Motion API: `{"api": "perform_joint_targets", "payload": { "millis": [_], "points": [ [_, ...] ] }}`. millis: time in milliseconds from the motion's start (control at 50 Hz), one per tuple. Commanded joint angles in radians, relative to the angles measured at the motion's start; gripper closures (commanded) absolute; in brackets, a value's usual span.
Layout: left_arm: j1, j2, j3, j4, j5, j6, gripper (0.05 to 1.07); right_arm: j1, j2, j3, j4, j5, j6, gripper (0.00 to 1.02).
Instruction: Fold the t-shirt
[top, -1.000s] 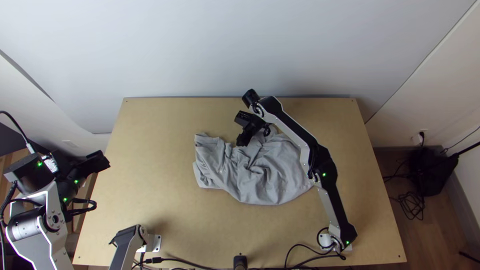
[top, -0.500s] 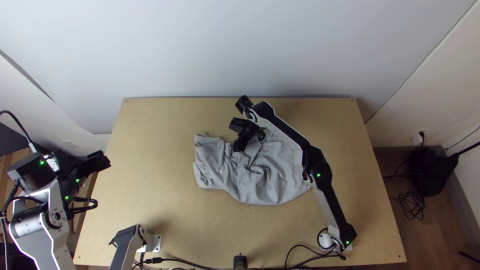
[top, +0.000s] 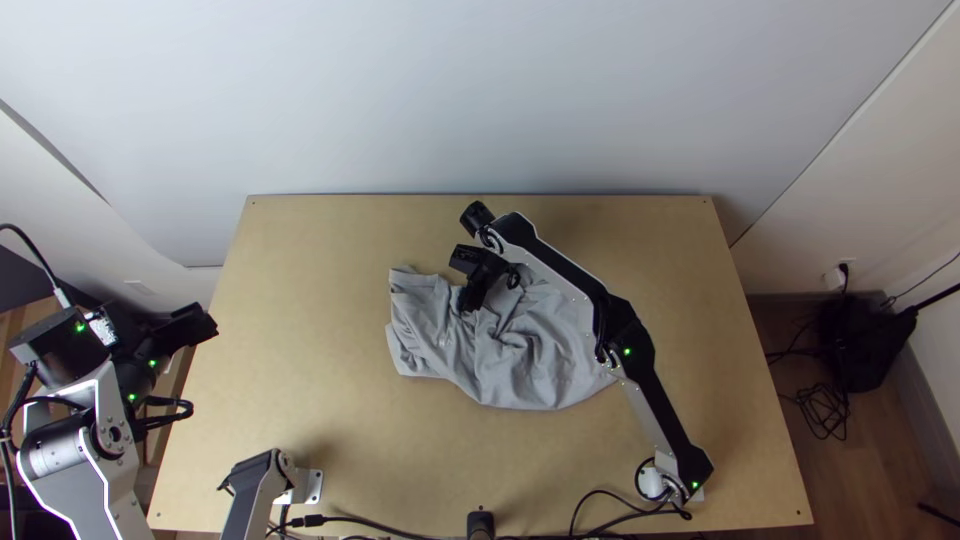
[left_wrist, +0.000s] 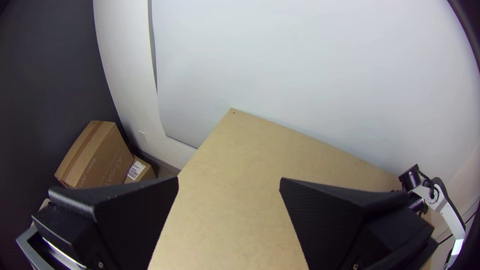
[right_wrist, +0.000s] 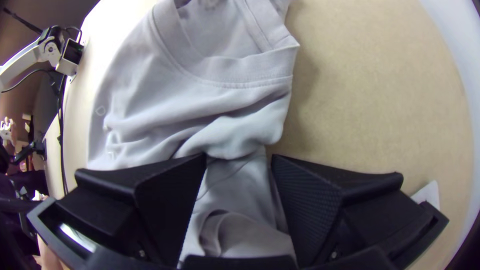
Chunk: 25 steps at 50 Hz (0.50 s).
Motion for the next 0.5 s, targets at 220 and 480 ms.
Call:
{"api": "perform_joint_targets", "payload": {
  "millis": [220, 480],
  "points": [
    [0.012, -0.017, -0.019, 0.005, 0.0, 0.027, 0.1, -0.005, 0.042, 0.005, 0.033, 0.014, -0.024, 0.46],
    [0.012, -0.013, -0.017, 0.013, 0.002, 0.027, 0.1, -0.011, 0.002, -0.002, 0.033, 0.012, -0.019, 1.0]
  ]
}}
